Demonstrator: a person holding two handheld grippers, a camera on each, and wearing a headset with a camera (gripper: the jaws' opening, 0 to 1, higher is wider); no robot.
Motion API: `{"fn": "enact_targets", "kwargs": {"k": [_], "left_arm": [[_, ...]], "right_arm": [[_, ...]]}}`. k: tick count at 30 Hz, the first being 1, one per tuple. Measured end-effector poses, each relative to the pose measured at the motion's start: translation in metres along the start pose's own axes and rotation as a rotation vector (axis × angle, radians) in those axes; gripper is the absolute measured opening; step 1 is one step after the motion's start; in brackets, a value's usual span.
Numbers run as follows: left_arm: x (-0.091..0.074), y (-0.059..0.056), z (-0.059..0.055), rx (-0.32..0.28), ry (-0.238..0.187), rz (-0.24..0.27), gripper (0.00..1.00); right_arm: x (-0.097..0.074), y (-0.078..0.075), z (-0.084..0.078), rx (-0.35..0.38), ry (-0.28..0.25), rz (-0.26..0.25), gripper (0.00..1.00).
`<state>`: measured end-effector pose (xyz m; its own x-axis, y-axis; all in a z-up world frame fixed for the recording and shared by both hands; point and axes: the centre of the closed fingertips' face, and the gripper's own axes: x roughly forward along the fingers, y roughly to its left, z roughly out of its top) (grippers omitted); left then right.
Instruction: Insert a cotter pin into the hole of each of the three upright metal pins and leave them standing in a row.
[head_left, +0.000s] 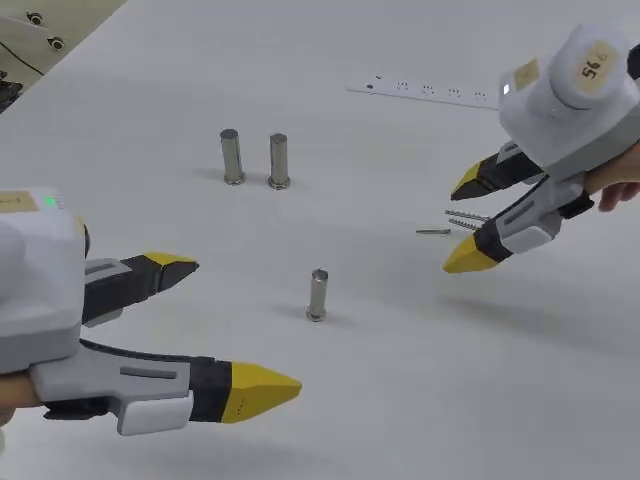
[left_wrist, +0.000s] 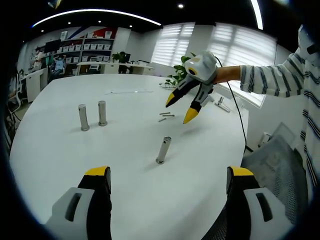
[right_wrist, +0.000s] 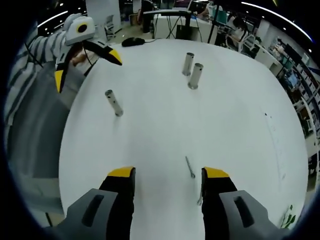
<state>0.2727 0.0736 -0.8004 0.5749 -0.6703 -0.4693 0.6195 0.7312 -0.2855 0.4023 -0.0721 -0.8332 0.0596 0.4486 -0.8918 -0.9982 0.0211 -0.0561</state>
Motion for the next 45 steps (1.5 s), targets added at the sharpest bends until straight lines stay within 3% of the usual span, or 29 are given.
{"fn": "enact_targets", "kwargs": {"k": [1,7,10,15,20,22,24,29,34,45], "left_arm": [[0.000,0.000,0.000,0.000,0.001,0.001,0.95],[0.000,-0.004,0.001,-0.014,-0.004,-0.003,0.96],[0.000,-0.007,-0.003,-0.002,0.027,0.006,0.96],[-0.001,-0.017,-0.003,0.008,0.027,-0.007,0.95],[-0.002,-0.019,-0.003,-0.025,0.010,0.001,0.94],[-0.002,-0.019,-0.004,-0.027,0.014,0.004,0.93],[-0.003,-0.020,-0.005,-0.024,0.015,0.008,0.93],[-0.004,-0.019,-0.006,-0.043,0.009,0.009,0.93],[-0.006,-0.018,0.002,-0.073,-0.028,0.012,0.92],[-0.009,-0.014,0.003,-0.059,-0.024,0.030,0.91]], "right_arm": [[0.004,0.002,-0.003,-0.037,0.018,0.025,0.51],[0.017,-0.002,-0.009,-0.039,0.052,0.040,0.48],[0.022,-0.005,-0.012,-0.053,0.069,0.038,0.43],[0.027,-0.019,-0.014,-0.035,0.072,0.014,0.40],[0.031,-0.028,-0.020,-0.022,0.075,0.011,0.30],[0.032,-0.030,-0.018,0.008,0.053,0.014,0.29],[0.031,-0.033,-0.020,-0.010,0.063,0.007,0.26],[0.033,-0.023,-0.020,0.014,0.075,0.045,0.19],[0.035,-0.019,-0.018,-0.009,0.094,0.036,0.13],[0.036,-0.020,-0.016,0.043,0.127,-0.009,0.05]]}}
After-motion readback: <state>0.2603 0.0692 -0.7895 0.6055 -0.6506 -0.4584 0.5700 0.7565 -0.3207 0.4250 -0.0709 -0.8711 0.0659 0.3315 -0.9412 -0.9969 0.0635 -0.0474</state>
